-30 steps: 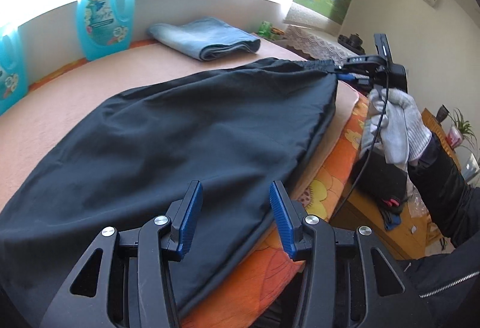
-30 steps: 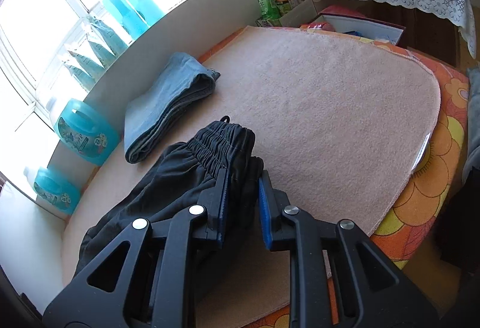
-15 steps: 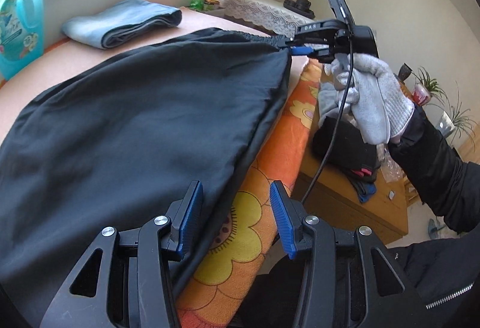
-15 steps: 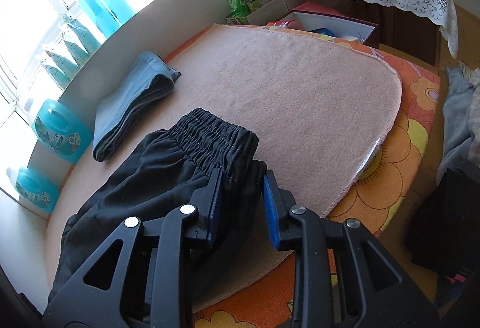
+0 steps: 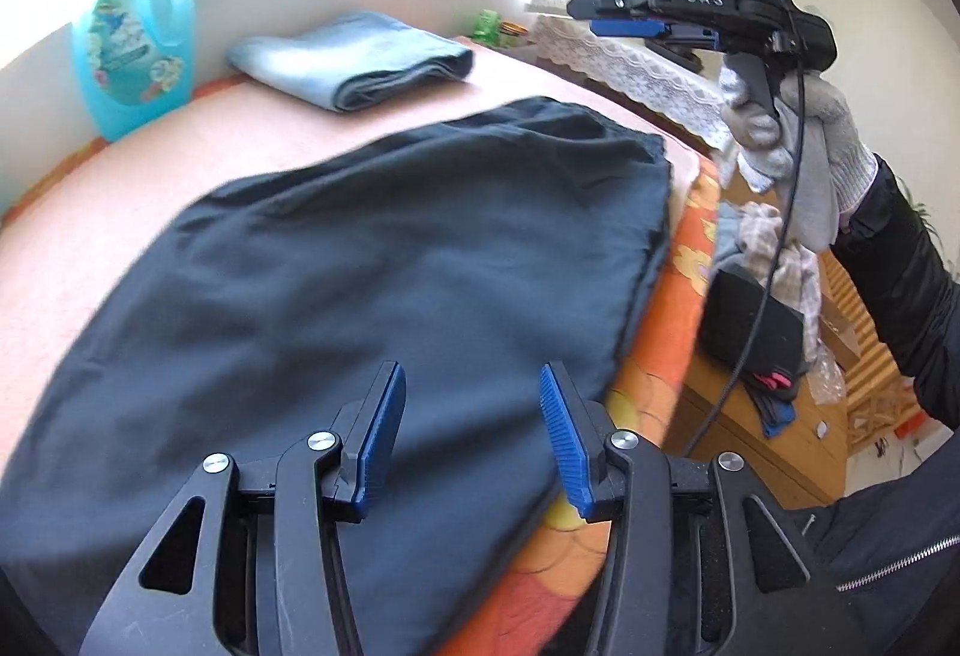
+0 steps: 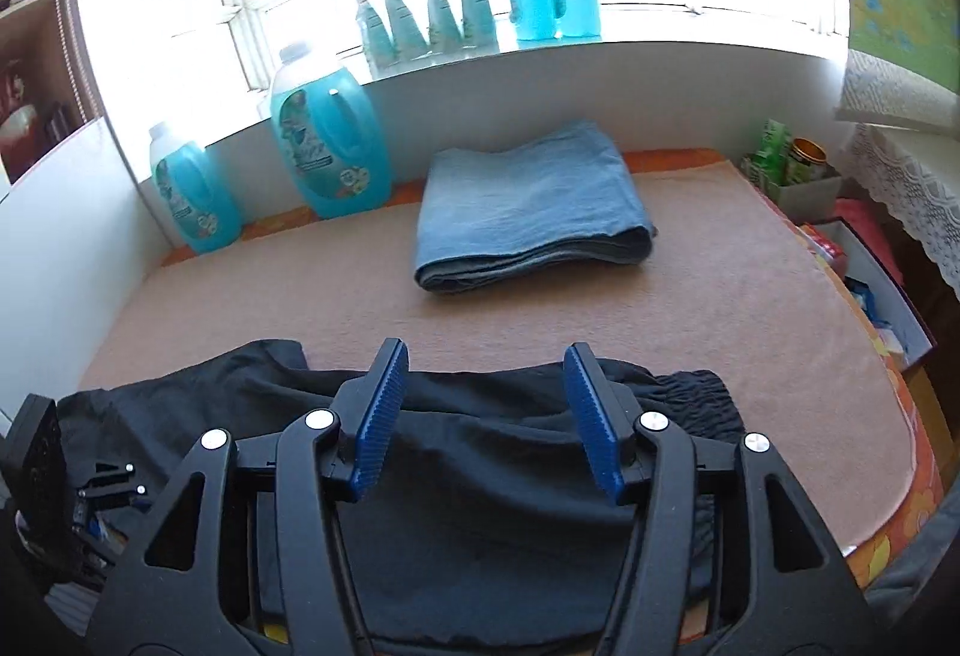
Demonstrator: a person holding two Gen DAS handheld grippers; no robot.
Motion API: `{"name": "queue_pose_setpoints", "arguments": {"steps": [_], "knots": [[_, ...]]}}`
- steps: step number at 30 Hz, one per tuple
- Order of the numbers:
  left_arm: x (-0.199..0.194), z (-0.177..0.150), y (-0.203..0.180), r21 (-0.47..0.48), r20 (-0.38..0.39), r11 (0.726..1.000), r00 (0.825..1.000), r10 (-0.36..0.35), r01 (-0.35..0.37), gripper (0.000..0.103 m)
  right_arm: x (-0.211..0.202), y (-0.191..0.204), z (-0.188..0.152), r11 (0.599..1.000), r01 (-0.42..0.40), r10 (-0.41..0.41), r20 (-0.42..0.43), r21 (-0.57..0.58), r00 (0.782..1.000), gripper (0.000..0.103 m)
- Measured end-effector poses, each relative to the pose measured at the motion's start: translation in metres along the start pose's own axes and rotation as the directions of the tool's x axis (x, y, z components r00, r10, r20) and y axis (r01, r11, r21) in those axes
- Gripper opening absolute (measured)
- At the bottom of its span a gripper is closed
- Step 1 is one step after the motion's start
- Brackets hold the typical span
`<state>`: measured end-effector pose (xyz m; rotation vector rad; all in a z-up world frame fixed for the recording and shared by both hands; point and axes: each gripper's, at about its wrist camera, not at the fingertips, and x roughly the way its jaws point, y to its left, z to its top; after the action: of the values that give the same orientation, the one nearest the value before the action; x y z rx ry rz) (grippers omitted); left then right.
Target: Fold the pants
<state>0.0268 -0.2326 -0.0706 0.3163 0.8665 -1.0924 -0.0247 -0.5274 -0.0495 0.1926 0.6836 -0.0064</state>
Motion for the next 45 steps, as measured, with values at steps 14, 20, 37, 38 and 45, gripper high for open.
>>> {"name": "queue_pose_setpoints", "arguments": {"steps": [14, 20, 37, 38, 45], "knots": [[-0.018, 0.032, 0.145, -0.386, 0.127, 0.914, 0.974, 0.188, -0.126, 0.055, 0.203, 0.085, -0.001, 0.935, -0.351, 0.289, -0.461, -0.052, 0.839, 0.067], [0.002, 0.038, 0.153, -0.389, 0.11, 0.911, 0.975, 0.191, -0.134, 0.055, 0.204, 0.113, -0.018, 0.915, -0.374, 0.275, -0.44, -0.154, 0.855, 0.008], [0.037, 0.016, 0.134, -0.275, 0.032, 0.94, 0.975, 0.22, -0.203, 0.055, 0.213, 0.089, 0.038, 0.941, -0.336, 0.292, -0.401, -0.043, 0.868, 0.063], [0.034, 0.016, 0.132, -0.268, 0.041, 0.939, 0.972, 0.233, -0.214, 0.055, 0.225, 0.087, 0.037, 0.936, -0.351, 0.317, -0.45, 0.009, 0.834, 0.063], [0.004, 0.005, 0.109, -0.18, 0.114, 0.937, 0.94, 0.321, -0.298, 0.055, 0.256, 0.102, 0.019, 0.892, -0.421, 0.434, -0.573, 0.165, 0.695, 0.024]]}}
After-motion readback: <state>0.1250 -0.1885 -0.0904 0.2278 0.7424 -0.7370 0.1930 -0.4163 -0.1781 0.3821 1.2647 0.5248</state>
